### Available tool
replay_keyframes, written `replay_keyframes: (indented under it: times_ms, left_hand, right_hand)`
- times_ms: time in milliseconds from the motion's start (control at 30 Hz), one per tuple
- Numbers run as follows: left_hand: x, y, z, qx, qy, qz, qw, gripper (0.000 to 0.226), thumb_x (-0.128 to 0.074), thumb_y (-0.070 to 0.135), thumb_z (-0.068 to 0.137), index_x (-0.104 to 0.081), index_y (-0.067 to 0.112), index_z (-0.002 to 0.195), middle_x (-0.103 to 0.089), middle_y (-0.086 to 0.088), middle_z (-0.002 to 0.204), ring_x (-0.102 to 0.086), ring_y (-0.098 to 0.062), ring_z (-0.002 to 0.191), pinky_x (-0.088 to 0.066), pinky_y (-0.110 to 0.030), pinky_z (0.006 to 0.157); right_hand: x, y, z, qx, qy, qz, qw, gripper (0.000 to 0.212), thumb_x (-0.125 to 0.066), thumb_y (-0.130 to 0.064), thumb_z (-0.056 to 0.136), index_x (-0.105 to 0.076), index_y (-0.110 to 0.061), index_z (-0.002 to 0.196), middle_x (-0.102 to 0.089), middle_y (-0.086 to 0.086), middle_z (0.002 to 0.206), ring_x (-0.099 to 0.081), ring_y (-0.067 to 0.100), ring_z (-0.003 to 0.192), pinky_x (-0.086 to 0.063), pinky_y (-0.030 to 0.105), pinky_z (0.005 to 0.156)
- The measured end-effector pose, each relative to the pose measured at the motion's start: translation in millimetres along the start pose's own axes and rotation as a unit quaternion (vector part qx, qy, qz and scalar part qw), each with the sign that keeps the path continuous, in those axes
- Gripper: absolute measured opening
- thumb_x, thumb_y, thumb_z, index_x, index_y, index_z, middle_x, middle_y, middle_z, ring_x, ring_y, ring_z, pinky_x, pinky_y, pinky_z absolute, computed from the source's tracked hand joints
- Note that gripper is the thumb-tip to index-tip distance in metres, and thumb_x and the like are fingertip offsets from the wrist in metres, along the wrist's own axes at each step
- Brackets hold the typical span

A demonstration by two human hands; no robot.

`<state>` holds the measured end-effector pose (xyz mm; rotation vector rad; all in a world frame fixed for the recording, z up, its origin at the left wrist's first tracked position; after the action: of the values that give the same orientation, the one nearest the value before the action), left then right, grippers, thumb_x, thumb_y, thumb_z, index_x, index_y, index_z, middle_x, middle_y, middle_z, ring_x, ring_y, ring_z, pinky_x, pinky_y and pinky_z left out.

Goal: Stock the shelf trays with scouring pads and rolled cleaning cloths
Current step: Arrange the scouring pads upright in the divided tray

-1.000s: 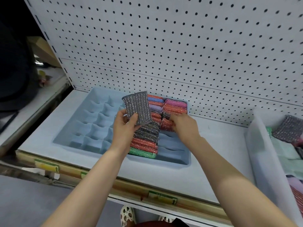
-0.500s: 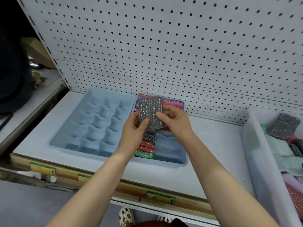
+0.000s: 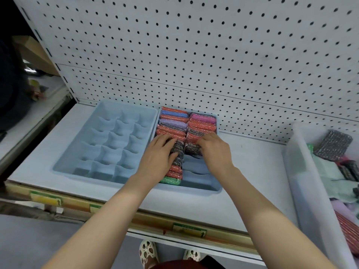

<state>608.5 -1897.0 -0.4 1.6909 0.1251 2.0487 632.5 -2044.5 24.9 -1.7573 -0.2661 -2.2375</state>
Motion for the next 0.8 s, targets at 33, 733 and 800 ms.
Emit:
replay_keyframes:
  times_ms: [33, 733, 800]
  left_hand:
    - [-1, 0, -1, -0.002, 0.004, 0.004, 1.0, 0.045, -0.065, 0.023, 0.09, -0.058, 0.009, 0.131, -0.057, -0.011, 0.131, -0.05, -0.034, 0.123, -0.041, -0.047, 0.107]
    - [2, 5, -3, -0.008, 0.006, 0.053, 0.999, 0.037, -0.056, 0.024, 0.093, -0.059, 0.01, 0.127, -0.058, -0.011, 0.127, -0.052, -0.031, 0.118, -0.045, -0.045, 0.101]
    - [7, 6, 0, -0.014, 0.01, 0.057, 0.998, 0.034, -0.062, 0.022, 0.089, -0.062, 0.01, 0.121, -0.061, -0.011, 0.12, -0.055, -0.032, 0.111, -0.048, -0.045, 0.095]
  right_hand:
    - [-5, -1, 0, -0.001, -0.002, -0.004, 1.0, 0.034, -0.084, 0.005, 0.042, -0.07, -0.016, 0.065, -0.063, 0.0, 0.066, -0.06, 0.024, 0.066, -0.034, 0.021, 0.042]
    - [-43, 7, -3, -0.036, -0.09, -0.017, 0.995, 0.068, -0.075, 0.003, 0.067, -0.058, -0.005, 0.132, -0.059, 0.021, 0.132, -0.059, 0.04, 0.118, -0.051, 0.048, 0.09]
    - [-36, 8, -2, -0.027, -0.081, -0.01, 0.996, 0.064, -0.079, 0.001, 0.066, -0.062, -0.007, 0.128, -0.063, 0.019, 0.126, -0.062, 0.04, 0.111, -0.053, 0.046, 0.084]
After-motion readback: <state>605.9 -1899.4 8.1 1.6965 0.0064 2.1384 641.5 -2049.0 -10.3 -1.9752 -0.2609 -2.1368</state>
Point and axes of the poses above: each hand's wrist, its own z-axis towards the middle knuckle, its own x-axis out of the back of the hand, y = z × x, the point moved 9 cm from there along z, towards the middle knuckle
